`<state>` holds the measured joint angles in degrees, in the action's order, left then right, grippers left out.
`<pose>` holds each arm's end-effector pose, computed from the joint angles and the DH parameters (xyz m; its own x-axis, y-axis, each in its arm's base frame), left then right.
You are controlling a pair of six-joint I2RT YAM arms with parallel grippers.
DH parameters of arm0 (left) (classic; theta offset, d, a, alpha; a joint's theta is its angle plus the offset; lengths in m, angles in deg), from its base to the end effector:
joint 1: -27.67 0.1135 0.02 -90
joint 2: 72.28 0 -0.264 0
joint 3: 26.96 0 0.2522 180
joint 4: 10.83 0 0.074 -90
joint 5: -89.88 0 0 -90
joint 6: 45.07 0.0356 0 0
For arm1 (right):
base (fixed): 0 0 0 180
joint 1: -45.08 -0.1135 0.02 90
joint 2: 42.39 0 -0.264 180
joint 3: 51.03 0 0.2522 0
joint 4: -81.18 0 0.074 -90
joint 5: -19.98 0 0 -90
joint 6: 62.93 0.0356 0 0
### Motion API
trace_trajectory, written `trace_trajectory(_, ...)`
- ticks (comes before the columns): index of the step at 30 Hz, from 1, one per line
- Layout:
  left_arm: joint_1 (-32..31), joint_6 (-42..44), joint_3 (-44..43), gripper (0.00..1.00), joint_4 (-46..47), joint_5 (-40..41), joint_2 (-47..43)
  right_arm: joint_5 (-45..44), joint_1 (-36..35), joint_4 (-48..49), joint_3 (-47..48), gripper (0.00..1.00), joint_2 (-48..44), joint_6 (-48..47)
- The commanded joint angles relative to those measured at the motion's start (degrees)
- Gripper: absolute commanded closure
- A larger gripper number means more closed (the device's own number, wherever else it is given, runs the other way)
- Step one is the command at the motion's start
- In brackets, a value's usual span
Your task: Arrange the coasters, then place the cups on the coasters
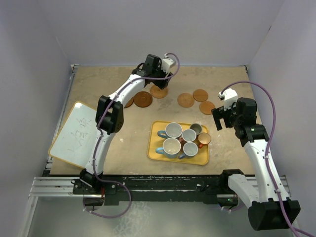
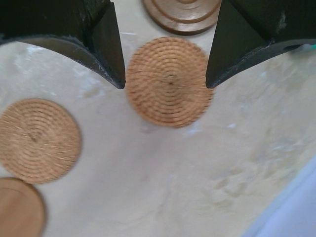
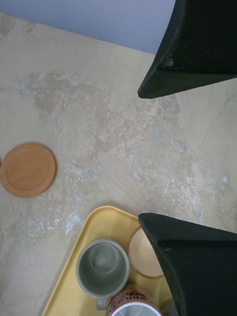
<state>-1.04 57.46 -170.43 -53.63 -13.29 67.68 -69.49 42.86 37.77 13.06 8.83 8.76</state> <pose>0.4855 -0.2751 0.2300 -0.4071 0.4638 -0.7868 0.7281 0.6850 0.0271 0.1947 0.0079 0.3198 -0.4674 -0.3325 -0.8191 -0.2038 0.9421 -0.2661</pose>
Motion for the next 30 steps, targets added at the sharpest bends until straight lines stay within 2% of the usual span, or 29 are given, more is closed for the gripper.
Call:
trace_trajectory(1,2.5,-3.3,-1.1,0.37,5.1,3.6,0.5,-1.1,0.1,1.7,-0.1,0.00,-0.3,-0.8)
trace_trajectory(13,3.3,2.4,-0.4,0.37,5.4,9.5,4.2,-1.4,0.1,1.8,-0.2,0.00,-0.1,-0.8)
trace_trajectory(30,0.9,5.9,3.4,0.36,2.8,9.7,5.3,-1.4,0.1,1.7,-0.2,0.00,-0.1,-0.9)
